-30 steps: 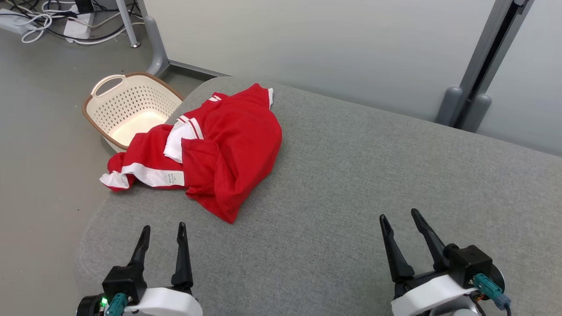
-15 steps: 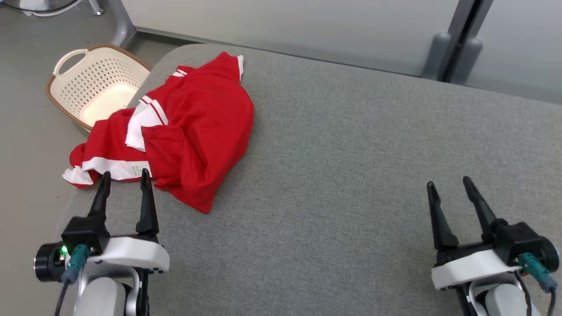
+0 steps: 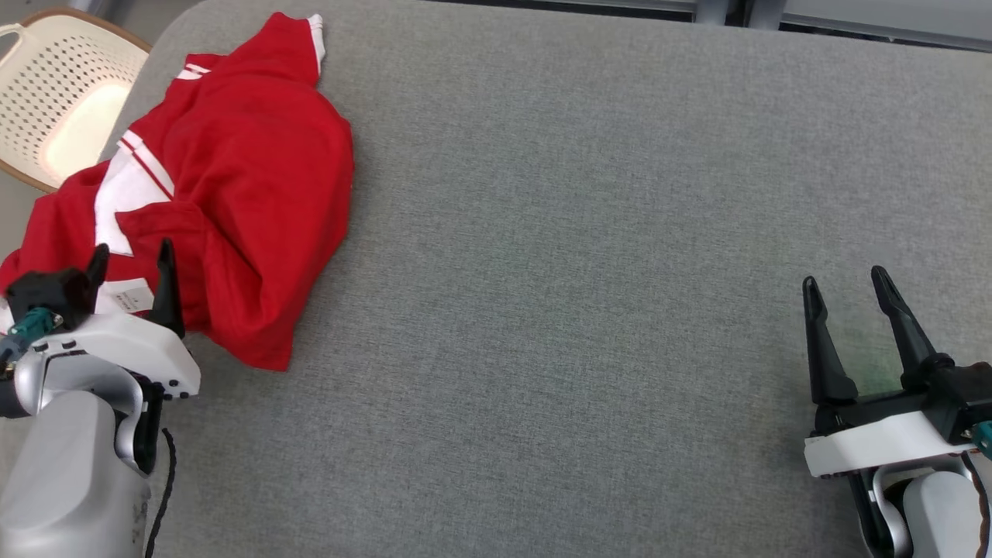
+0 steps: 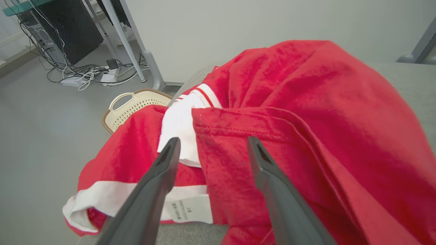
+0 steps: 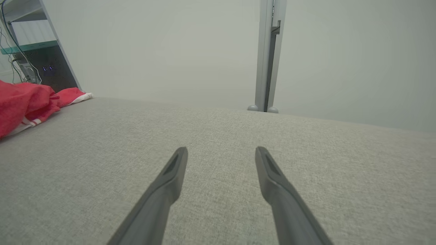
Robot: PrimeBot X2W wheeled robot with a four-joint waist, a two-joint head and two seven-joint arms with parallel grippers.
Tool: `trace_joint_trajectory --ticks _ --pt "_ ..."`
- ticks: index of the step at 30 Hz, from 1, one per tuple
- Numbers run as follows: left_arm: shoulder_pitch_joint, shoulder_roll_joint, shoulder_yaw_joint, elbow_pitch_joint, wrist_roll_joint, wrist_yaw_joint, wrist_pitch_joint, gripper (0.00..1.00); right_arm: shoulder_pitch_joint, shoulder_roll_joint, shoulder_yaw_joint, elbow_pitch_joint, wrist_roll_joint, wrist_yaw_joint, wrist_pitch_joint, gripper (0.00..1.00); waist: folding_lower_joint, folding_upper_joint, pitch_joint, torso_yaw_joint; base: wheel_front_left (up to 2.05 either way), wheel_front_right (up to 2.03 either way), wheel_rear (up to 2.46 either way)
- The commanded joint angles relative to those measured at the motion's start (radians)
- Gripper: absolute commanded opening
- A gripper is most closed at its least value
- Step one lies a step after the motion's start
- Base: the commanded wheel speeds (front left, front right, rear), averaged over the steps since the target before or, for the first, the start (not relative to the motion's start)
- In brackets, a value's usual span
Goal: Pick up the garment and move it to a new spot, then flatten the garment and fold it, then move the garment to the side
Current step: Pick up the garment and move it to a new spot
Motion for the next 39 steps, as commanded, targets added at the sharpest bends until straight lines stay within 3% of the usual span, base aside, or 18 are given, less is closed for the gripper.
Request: trace_joint_trajectory --ticks 1,12,13,14,15,18,23,28,31,39 --pt "-0.027 0.01 0.001 0.015 0.003 -0.004 0.0 1.0 -0.008 -0.007 0.001 -0.004 -0.006 0.0 -0.002 1.0 0.0 0.0 0.019 -0.018 0.0 0.0 0.0" --pt "-0.154 0.033 -0.015 0.222 -0.01 -0.022 -0.017 1.0 -0.014 -0.032 0.012 -0.008 -0.004 0.0 0.0 1.0 0.0 0.0 0.057 -0.041 0.0 0.0 0.0" --pt "-0.16 0.033 -0.023 0.234 -0.009 -0.031 -0.021 0.89 -0.015 -0.033 0.013 -0.008 -0.004 0.0 0.0 1.0 0.0 0.0 0.057 -0.042 0.0 0.0 0.0" --pt "-0.164 0.034 -0.032 0.243 -0.007 -0.039 -0.028 0.36 -0.015 -0.033 0.013 -0.008 -0.005 0.0 0.001 1.0 0.0 0.0 0.056 -0.043 0.0 0.0 0.0" --pt "-0.167 0.037 -0.036 0.25 -0.007 -0.045 -0.04 0.0 -0.016 -0.033 0.014 -0.007 -0.006 0.0 0.002 1.0 0.0 0.0 0.054 -0.043 0.0 0.0 0.0" --pt "-0.171 0.04 -0.039 0.268 -0.01 -0.049 -0.069 0.0 -0.015 -0.023 0.019 0.002 -0.007 0.0 0.002 1.0 0.0 0.0 0.041 -0.044 0.0 0.0 0.0" --pt "-0.156 0.058 -0.037 0.215 0.015 -0.018 -0.101 0.0 -0.01 -0.001 0.038 0.022 -0.004 0.0 0.001 1.0 0.0 0.0 0.001 -0.046 0.0 0.0 0.0" --pt "-0.071 0.073 -0.007 -0.08 0.062 0.007 -0.103 0.0 -0.012 0.028 0.05 0.05 0.001 0.0 -0.001 1.0 0.0 0.0 -0.058 -0.055 0.0 0.0 0.0" --pt "0.005 0.074 0.007 -0.356 0.106 0.0 -0.102 0.0 -0.019 0.05 0.052 0.059 0.009 0.0 -0.002 1.0 0.0 0.0 -0.101 -0.068 0.0 0.0 0.0" --pt "0.041 0.069 -0.008 -0.668 0.164 -0.01 -0.102 0.0 -0.024 0.083 0.047 0.067 0.022 0.0 -0.002 1.0 0.0 0.0 -0.145 -0.107 0.0 0.0 0.0"
